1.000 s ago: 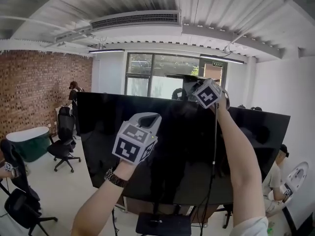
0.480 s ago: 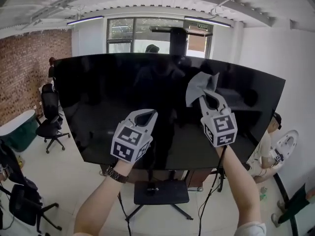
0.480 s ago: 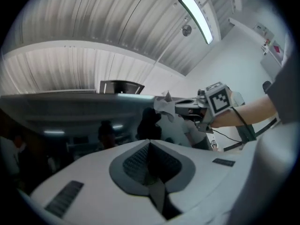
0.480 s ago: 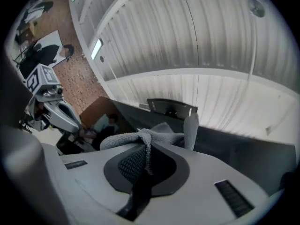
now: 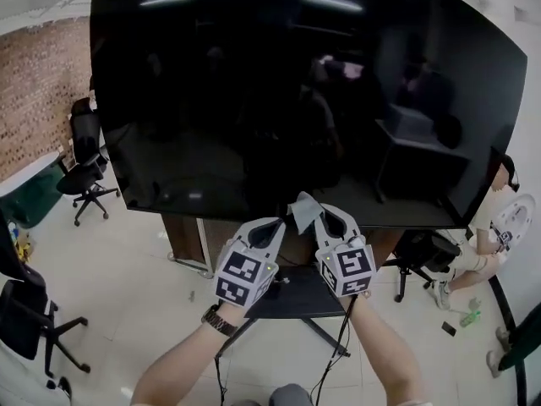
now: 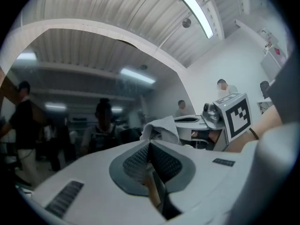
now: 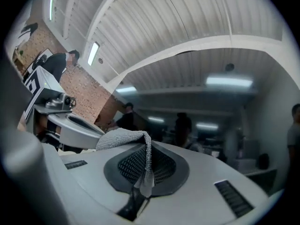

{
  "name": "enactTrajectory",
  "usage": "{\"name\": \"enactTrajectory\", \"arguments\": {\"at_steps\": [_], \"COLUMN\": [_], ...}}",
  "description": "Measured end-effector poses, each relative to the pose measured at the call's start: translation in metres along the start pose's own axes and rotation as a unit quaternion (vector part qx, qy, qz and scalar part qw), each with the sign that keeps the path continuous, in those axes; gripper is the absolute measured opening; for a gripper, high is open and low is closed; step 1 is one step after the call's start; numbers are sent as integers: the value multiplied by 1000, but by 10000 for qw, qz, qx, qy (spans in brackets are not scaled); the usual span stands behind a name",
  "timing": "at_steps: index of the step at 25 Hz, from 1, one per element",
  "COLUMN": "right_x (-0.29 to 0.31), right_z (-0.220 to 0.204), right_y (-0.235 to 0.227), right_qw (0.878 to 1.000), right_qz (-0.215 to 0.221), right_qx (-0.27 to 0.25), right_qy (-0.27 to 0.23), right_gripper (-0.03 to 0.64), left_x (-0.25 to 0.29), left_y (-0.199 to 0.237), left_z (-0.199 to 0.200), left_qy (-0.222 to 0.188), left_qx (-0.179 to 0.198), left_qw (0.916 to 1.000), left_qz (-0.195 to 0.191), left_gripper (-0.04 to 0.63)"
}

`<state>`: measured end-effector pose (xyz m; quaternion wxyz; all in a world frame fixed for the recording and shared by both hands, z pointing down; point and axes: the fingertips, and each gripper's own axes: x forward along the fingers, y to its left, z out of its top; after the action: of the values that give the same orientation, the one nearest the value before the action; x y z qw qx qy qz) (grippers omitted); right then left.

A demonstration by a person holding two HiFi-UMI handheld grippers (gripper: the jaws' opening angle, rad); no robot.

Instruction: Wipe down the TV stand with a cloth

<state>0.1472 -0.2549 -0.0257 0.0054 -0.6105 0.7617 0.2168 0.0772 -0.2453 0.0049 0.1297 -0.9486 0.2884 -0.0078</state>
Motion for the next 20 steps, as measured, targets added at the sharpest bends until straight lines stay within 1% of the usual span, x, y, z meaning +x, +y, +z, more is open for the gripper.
{"name": "enactTrajectory", "arguments": {"at_steps": [2,4,6,8,10,12,14,15,17,18,20], "right_x": [-8,-7,0,16,37,59,84,96,112,114,107], "right_z": [-77,-149,-214,-263,-290,-307,-329,-348,-406,-439,-496], "right_y": [23,39,46,43,33,29,32,36,49,56,69], "right_qw": [9999,9997,9995,9995,9997,9998,9992,9981,9909,9847,9709], "right_qz": [68,123,154,156,120,122,207,280,464,567,798], "right_qx": [131,196,210,194,133,-11,-196,-292,-429,-412,-189], "right_qy": [43,92,170,201,178,152,268,474,1188,1593,2249], "right_gripper": [6,6,6,6,6,6,6,6,6,6,6], "left_x": [3,13,22,29,32,31,29,28,25,23,19], "left_y": [-9,-5,-2,-1,0,1,0,0,3,6,12], "left_z": [-85,-159,-220,-265,-298,-325,-349,-359,-377,-384,-396], "left_qy": [87,239,282,217,119,47,78,125,228,281,389], "left_qx": [-133,-257,-402,-499,-548,-614,-632,-614,-595,-622,-703], "left_qw": [9998,9989,9978,9971,9966,9960,9959,9960,9957,9952,9941], "left_qz": [135,314,441,537,607,650,645,645,676,697,728], "left_gripper": [23,23,21,21,22,21,21,23,23,23,23]}}
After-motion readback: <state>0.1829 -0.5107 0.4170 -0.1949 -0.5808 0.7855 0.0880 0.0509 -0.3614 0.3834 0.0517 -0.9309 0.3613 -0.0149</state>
